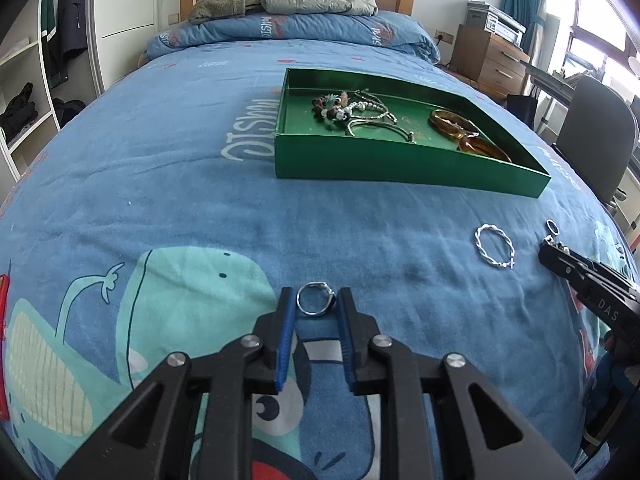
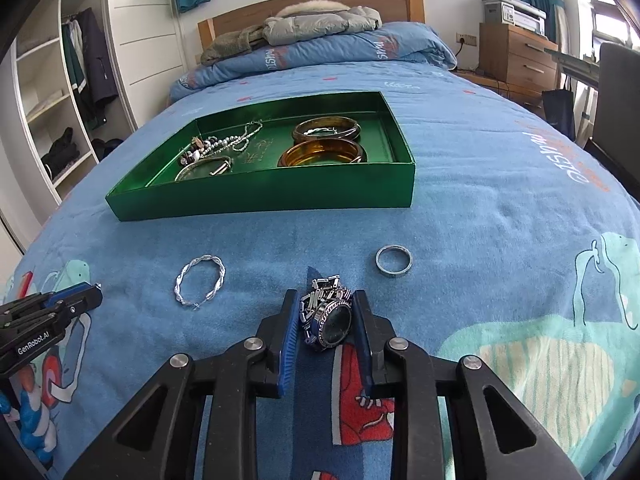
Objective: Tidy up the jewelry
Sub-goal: 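Carry the watch and ring into the green tray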
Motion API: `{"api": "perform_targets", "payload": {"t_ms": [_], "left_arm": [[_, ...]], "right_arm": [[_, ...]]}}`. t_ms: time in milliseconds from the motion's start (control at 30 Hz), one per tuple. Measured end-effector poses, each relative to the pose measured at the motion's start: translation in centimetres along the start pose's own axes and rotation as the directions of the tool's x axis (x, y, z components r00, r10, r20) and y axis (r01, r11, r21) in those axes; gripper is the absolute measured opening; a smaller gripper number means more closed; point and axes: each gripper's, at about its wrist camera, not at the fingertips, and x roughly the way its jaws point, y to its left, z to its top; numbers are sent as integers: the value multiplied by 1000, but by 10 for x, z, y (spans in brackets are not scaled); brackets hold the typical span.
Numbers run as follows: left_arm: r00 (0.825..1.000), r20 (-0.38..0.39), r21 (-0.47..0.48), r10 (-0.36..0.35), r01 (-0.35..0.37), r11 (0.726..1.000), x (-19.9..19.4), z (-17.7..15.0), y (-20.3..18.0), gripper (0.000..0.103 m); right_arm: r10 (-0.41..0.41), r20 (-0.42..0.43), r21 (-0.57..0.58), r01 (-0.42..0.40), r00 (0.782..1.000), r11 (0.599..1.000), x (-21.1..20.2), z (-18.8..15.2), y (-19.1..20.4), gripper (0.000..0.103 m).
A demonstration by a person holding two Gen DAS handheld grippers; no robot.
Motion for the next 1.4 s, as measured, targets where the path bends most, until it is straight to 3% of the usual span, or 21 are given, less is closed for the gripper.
{"api": "perform_targets", "payload": {"t_ms": [333,1100,1400], "left_arm": [[1000,13,-7,2,-2,1000,-26,-3,-2,19],[990,127,18,-57,55,998,-132,-29,-22,19],[988,145,23,-60,57,998,-144,-30,-21,19]], "right_arm": [[43,12,16,-44,999,999,-26,-10,-3,26],[72,90,-17,-71,993,997,-131,-42,16,26],[83,101,-56,-77,991,995,-147,-44,27,26]]}}
